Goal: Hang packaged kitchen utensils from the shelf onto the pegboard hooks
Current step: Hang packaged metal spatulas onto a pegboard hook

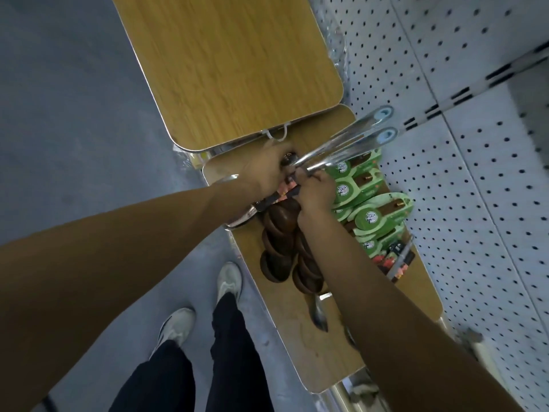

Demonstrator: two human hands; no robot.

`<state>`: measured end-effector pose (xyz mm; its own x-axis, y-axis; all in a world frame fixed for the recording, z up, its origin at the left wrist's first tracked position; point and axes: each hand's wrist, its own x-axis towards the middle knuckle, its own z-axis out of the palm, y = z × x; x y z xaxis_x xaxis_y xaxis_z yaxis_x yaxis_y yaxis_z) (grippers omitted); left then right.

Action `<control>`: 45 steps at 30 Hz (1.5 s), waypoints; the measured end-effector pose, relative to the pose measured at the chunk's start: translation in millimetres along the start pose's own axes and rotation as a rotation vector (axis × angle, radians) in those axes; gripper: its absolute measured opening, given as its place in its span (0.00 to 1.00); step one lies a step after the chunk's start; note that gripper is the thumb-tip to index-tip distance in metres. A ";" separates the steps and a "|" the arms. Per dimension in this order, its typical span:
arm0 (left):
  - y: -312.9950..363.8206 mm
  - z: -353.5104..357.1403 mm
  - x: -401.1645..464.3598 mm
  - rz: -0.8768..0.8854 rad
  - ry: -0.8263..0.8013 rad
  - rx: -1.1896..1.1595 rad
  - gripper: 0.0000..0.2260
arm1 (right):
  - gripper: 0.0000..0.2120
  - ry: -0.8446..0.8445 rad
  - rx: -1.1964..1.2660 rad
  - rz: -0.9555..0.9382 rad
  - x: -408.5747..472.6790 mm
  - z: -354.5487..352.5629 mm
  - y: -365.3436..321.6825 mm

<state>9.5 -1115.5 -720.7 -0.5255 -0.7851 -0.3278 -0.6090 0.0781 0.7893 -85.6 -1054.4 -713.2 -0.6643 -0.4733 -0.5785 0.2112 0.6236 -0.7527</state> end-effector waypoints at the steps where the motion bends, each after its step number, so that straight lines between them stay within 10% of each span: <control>1: 9.3 -7.9 -7.5 0.022 -0.005 -0.014 0.11 | 0.03 0.002 0.007 -0.015 -10.4 -4.0 -8.3; 24: 193.2 -117.9 -261.3 0.497 -0.096 0.463 0.06 | 0.21 0.162 -0.077 -0.429 -323.6 -166.5 -92.8; 35: 302.2 -93.9 -391.3 0.773 -0.251 0.392 0.03 | 0.13 0.356 -0.193 -0.493 -455.3 -290.5 -71.4; 45: 357.9 -43.4 -457.6 0.938 -0.380 0.286 0.23 | 0.08 0.479 -0.276 -0.422 -515.8 -392.9 -5.6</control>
<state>57.7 -755.0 -265.7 -0.9808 -0.0943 0.1707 0.0467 0.7362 0.6752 -25.9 -569.4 -287.0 -0.9061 -0.4230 -0.0039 -0.2825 0.6121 -0.7386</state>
